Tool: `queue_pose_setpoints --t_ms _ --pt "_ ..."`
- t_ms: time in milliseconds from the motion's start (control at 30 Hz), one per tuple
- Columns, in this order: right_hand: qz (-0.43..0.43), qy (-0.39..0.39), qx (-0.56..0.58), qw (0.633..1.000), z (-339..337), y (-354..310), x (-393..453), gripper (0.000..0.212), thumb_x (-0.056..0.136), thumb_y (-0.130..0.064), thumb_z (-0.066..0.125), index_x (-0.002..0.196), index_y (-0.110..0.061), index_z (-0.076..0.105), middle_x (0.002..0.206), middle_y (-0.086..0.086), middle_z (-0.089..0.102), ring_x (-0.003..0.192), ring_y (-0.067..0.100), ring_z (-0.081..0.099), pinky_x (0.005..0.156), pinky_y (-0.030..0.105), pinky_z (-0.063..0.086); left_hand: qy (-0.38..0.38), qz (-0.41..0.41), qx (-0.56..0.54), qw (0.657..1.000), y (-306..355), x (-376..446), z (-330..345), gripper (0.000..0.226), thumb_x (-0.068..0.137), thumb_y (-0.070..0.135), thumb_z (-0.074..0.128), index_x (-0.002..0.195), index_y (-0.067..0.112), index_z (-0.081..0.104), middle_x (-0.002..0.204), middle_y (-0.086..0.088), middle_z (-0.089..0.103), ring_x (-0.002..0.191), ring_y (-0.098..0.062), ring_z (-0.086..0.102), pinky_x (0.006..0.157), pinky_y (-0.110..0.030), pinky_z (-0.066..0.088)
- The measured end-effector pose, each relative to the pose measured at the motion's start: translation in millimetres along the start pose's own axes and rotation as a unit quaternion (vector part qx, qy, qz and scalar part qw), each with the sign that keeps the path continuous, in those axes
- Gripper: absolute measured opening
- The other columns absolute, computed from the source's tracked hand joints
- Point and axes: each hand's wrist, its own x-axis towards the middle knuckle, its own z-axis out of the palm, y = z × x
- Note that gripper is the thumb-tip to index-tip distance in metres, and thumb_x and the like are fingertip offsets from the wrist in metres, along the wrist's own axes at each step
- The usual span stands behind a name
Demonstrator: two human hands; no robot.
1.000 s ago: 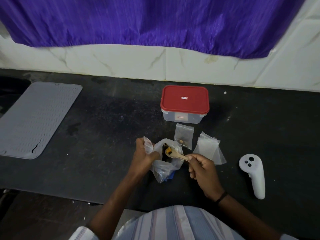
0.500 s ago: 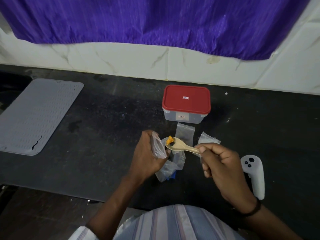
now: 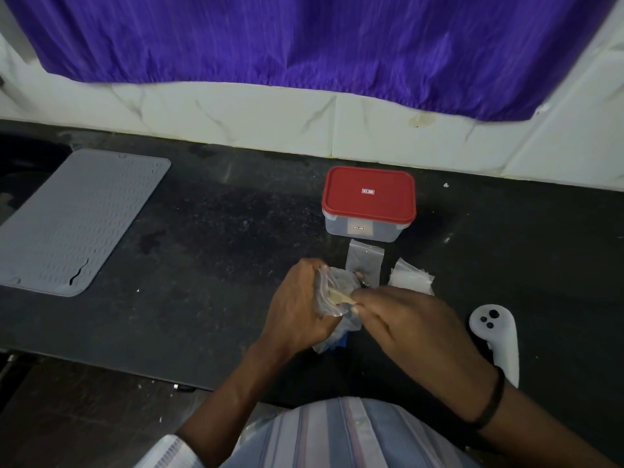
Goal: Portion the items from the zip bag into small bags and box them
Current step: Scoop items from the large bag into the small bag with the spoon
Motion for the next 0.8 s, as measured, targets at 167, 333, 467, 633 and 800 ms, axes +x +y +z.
queue_pose_setpoints --t_ms 167,333,467,633,800 --pt "-0.113 0.035 -0.106 0.987 3 0 1 0.029 0.087 -0.015 0.048 0.098 -0.013 0.075 0.068 -0.001 0.062 0.055 0.013 0.053 0.049 0.023 0.038 0.029 0.010 -0.018 0.999 1 0 4 0.037 0.076 0.025 0.072 0.105 0.012 0.053 0.092 -0.004 0.059 0.081 -0.006 0.053 0.074 -0.012 0.044" --pt "-0.112 0.095 -0.085 0.986 -2 15 -2 0.026 0.101 -0.017 0.050 0.099 -0.011 0.075 0.066 -0.001 0.060 0.055 0.011 0.050 0.054 0.022 0.036 0.044 -0.044 -0.027 0.998 2 3 -3 0.056 0.078 0.015 0.081 0.093 0.044 0.035 0.086 0.002 0.055 0.074 -0.007 0.056 0.066 -0.009 0.042" --pt "0.089 0.115 0.083 0.986 16 34 -15 0.023 0.095 -0.024 0.056 0.101 -0.013 0.075 0.076 -0.008 0.068 0.062 -0.001 0.056 0.058 0.014 0.046 0.055 -0.190 -0.071 0.978 3 6 -5 0.043 0.081 0.026 0.080 0.094 0.037 0.041 0.091 0.006 0.058 0.081 -0.008 0.060 0.070 -0.021 0.052" --pt "0.209 -0.084 0.080 0.971 61 50 -22 0.016 0.094 -0.032 0.055 0.096 -0.028 0.070 0.073 -0.014 0.062 0.061 -0.001 0.055 0.056 0.011 0.037 0.007 -0.303 -0.083 0.949 -1 13 2 0.052 0.079 0.042 0.077 0.110 0.026 0.038 0.103 0.005 0.058 0.093 -0.011 0.061 0.078 -0.038 0.057" --pt "0.217 -0.088 0.039 0.971 93 47 -17 0.020 0.095 -0.034 0.052 0.093 -0.025 0.069 0.076 -0.005 0.066 0.066 0.009 0.060 0.061 0.028 0.052 -0.044 -0.401 -0.108 0.909 0 15 7 0.045 0.086 0.023 0.067 0.118 0.025 0.035 0.102 0.002 0.055 0.093 -0.017 0.060 0.082 -0.044 0.057"
